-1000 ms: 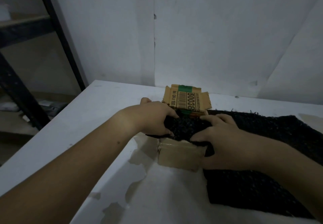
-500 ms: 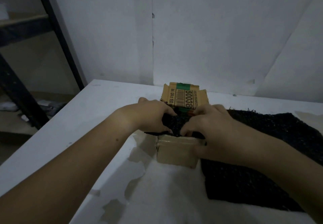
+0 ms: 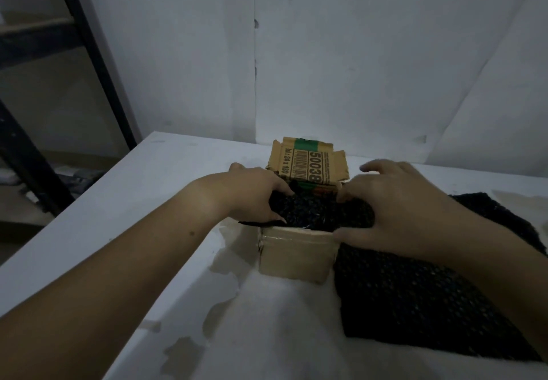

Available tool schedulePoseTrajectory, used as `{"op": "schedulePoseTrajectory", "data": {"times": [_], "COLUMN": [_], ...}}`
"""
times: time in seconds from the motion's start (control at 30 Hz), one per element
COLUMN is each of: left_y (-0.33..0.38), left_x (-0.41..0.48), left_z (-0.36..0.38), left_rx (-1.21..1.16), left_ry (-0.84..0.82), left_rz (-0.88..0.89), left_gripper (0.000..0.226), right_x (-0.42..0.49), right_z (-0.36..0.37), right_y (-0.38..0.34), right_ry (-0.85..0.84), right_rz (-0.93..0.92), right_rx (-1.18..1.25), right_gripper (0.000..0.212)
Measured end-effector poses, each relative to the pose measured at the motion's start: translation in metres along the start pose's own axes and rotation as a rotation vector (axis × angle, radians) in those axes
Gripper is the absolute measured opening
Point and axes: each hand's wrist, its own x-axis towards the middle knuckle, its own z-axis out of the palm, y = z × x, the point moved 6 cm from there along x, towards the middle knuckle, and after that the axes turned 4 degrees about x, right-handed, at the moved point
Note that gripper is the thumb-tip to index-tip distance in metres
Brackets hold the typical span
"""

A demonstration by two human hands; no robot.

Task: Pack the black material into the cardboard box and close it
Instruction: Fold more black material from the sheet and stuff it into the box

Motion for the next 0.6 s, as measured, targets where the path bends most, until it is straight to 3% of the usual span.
{"op": "schedulePoseTrajectory", "data": {"times": [0.1,0.27,0.4,0.5,0.6], "left_y": [0.002,0.004,0.002,0.005,0.006], "left_x": [-0.002,-0.004,-0.004,-0.006,-0.008], "left_z": [-0.002,-0.002,0.000,-0.004,-0.005], "left_rx": [0.011,0.007,0.004,0.019,0.020], "left_ry": [0.001,0.003,-0.014,0.010,0.013], "left_rz": [0.001,0.006,-0.021,-0.011,-0.009], "left_gripper": [0.061,0.060,0.061,0.061,0.062], "right_x": [0.002,0.011,0.012,0.011,0.013], "right_z": [0.016,0.043,0.032,0.012,0.020], "right_y": [-0.007,-0.021,-0.016,-0.009,-0.005], "right_ry": [-0.152,-0.250,-0.215,-0.097,-0.195], "right_rz": [-0.044,-0.082,-0.047,-0.043,-0.007], "right_rx": [-0.200,-0.223,-0.122,-0.113,-0.119], "right_gripper": [0.066,0.054,0.049,0.066,0.071]}}
